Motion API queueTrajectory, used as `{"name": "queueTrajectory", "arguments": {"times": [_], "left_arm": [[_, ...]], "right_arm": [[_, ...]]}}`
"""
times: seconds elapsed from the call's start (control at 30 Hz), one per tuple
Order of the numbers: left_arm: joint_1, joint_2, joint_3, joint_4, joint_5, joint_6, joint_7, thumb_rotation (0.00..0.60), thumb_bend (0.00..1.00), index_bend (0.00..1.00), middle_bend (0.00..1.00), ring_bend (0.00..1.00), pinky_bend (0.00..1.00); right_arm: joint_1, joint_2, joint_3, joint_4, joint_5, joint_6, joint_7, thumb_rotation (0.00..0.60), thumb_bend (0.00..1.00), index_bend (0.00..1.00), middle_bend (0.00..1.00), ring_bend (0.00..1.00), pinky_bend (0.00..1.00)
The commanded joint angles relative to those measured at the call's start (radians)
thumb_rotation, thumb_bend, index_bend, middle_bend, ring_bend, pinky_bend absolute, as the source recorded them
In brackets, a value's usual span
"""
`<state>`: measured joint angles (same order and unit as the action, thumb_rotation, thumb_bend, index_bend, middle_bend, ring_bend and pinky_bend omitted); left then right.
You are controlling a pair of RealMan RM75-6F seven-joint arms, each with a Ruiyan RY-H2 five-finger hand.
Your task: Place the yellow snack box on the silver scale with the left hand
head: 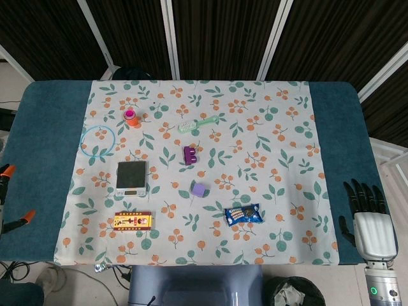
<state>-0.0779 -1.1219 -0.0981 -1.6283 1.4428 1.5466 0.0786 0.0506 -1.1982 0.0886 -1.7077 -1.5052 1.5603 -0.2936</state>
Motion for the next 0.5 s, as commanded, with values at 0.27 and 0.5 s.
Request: {"name": "queueTrajectory", "arguments": {"times": [0.27,0.5], "left_arm": [[-0.006,-0.002,0.003,0.001,-0.002,-0.016,0.009,0.600,0.10,0.02,0.04,0.06,0.07],[-0.003,-0.002,0.000,0.000,-0.002,-0.006,0.007,0.600,0.10,0.02,0.04,0.06,0.08]], "right_arm": [[-0.001,0.001,-0.004,-0.004,-0.006,0.001,-0.004,0.600,0.51,0.03,0.07,0.06,0.03],[-0.001,0.001,-0.002,-0.005,-0.004,0.002,-0.003,0.600,0.51,0.03,0.07,0.06,0.03]]}}
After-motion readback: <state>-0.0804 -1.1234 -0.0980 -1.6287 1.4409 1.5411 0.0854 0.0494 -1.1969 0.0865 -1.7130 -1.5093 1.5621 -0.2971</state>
